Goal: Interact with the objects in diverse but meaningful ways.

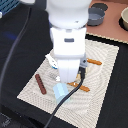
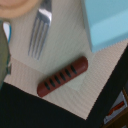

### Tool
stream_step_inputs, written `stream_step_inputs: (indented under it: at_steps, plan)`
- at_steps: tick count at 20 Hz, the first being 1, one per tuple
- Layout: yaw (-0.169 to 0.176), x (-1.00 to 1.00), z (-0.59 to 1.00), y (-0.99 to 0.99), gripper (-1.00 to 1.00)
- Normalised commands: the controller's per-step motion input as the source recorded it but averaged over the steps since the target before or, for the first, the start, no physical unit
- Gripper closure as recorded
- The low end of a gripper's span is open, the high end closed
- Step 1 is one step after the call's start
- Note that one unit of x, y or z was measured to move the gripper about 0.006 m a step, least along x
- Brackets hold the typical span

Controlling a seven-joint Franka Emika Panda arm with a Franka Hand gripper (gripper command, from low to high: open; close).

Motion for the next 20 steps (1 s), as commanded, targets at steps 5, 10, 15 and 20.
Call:
stream_step_inputs:
  at_steps: [5,10,15,20]
  plan:
    - [0.102,-0.02,0.04,-0.43,-1.0]
    - [0.115,-0.01,0.0,-0.34,-1.0]
    - [0.038,0.11,0.03,-0.21,-1.0]
    - [0.0,0.39,0.1,-0.01,-1.0]
